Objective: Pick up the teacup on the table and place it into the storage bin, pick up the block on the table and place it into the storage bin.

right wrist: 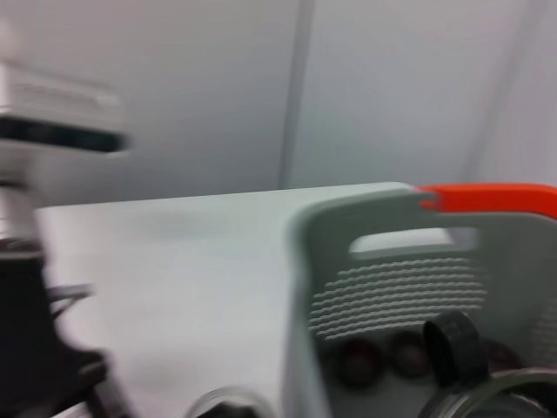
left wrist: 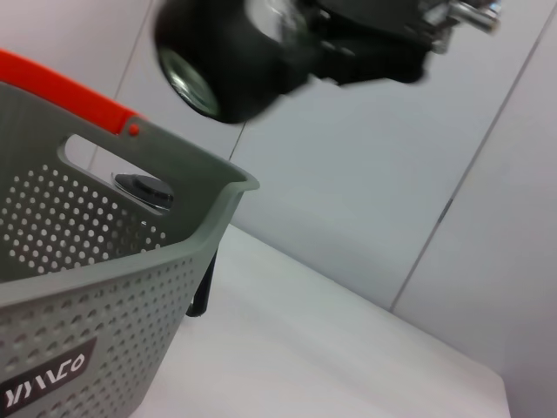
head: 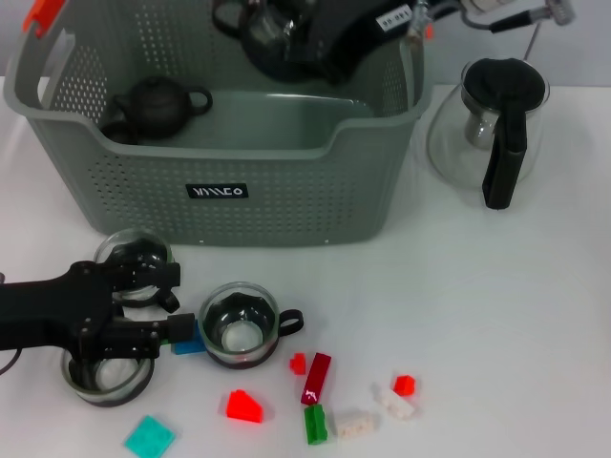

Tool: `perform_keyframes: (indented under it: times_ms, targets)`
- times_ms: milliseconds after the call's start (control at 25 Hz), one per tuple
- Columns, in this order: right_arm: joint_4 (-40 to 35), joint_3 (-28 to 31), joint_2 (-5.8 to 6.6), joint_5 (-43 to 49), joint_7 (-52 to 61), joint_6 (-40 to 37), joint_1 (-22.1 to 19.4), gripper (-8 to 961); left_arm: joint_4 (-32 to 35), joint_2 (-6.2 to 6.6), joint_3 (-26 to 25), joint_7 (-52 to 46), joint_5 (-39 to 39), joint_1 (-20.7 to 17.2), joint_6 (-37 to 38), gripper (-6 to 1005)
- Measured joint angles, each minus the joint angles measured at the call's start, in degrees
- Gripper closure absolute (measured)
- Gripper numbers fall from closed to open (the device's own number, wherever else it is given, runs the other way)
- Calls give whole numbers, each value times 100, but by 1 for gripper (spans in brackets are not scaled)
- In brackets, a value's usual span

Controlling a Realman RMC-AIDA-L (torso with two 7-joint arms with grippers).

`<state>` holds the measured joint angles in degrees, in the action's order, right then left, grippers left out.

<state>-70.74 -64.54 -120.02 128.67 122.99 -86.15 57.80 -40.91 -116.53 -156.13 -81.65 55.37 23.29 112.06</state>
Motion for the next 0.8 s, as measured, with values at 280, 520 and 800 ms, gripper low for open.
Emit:
perform_keyframes:
  times_ms: [280,520,800]
  targets:
    - [1615,-1,45,609,343,1435,708,834,-12,6,42,0,-27,24,5,140]
    - [2720,3,82,1089,600,2422,1306,826,34,8,48,71,-32,38,12,140]
    - [3765,-56,37,1192,596,3512,1589,817,38,6,47,97,-2,55,24,139]
